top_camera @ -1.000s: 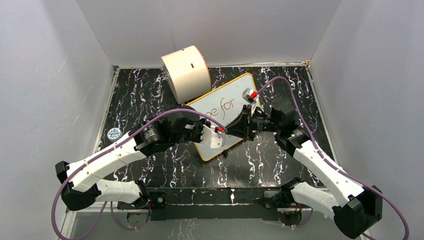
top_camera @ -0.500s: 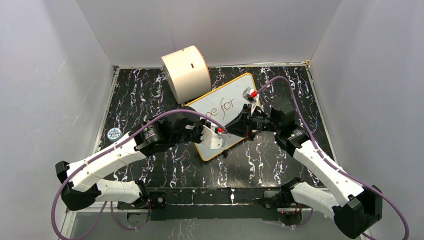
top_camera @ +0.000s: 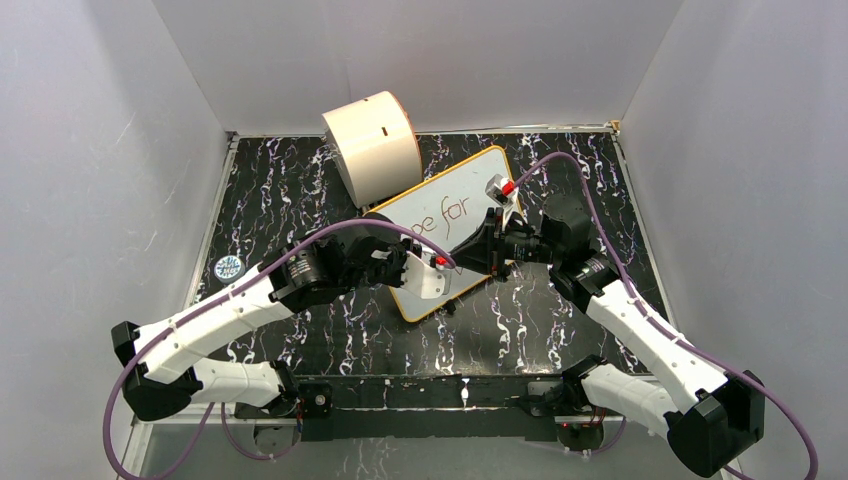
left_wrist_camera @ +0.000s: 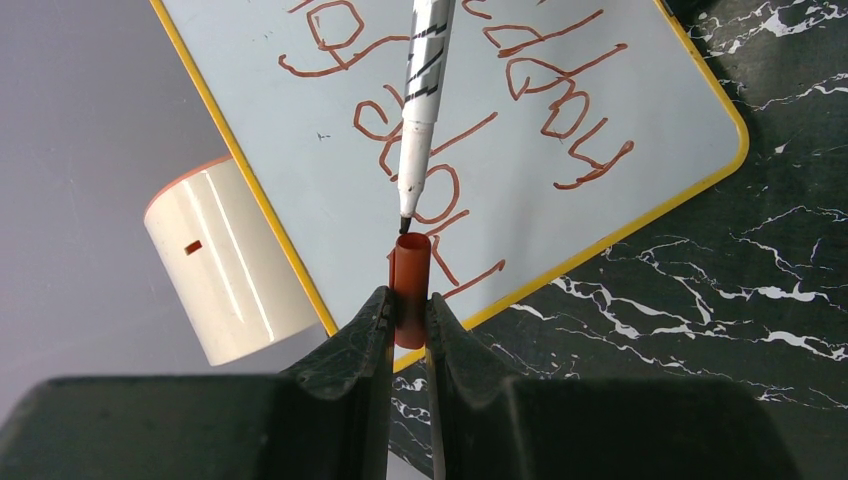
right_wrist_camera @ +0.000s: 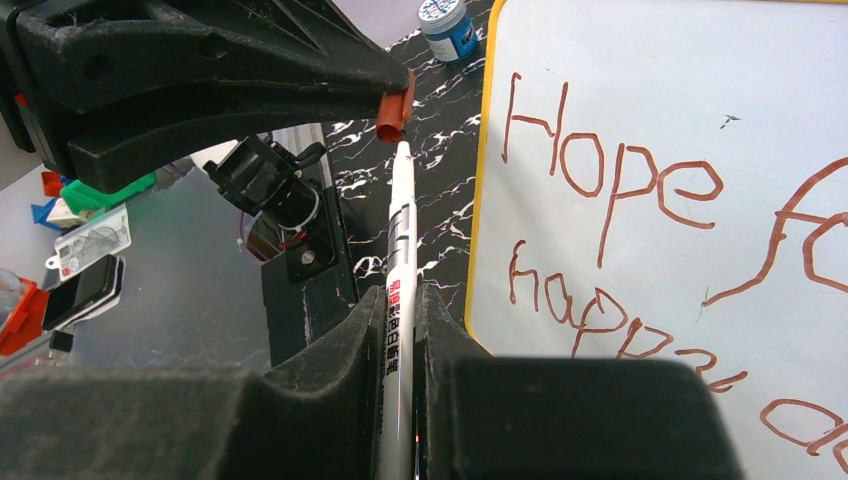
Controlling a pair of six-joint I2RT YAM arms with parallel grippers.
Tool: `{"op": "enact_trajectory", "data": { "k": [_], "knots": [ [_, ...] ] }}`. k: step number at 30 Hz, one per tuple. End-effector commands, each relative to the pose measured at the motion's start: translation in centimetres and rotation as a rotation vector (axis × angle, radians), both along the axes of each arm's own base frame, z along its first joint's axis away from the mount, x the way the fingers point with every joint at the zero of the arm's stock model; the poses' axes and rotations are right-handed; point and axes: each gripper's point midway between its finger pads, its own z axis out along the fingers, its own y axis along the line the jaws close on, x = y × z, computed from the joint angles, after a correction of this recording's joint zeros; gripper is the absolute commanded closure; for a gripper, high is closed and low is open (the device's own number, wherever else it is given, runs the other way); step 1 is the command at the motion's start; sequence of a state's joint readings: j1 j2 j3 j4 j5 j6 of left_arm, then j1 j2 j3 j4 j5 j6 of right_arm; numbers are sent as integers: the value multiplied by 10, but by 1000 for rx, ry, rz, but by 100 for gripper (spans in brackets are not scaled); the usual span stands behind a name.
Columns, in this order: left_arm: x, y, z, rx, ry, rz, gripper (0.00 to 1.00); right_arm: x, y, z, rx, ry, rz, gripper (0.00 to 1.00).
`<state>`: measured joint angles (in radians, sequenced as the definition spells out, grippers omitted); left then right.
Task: Write a sentence on the whiteboard
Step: Close the whiteboard marker at the center of the board.
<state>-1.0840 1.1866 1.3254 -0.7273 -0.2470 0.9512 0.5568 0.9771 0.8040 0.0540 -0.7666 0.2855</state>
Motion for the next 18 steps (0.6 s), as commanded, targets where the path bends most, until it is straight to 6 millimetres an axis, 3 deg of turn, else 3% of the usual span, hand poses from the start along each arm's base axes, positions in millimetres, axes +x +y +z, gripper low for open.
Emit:
{"op": "enact_trajectory", "data": {
  "k": [1,18],
  "knots": [
    [-1,-3,14,-19,-15,-13,100,-1,3,22,42,-59,29,100],
    [2,-3,14,-17,-17,11,100,-1,1,18,24,-57,22,100]
  ]
}}
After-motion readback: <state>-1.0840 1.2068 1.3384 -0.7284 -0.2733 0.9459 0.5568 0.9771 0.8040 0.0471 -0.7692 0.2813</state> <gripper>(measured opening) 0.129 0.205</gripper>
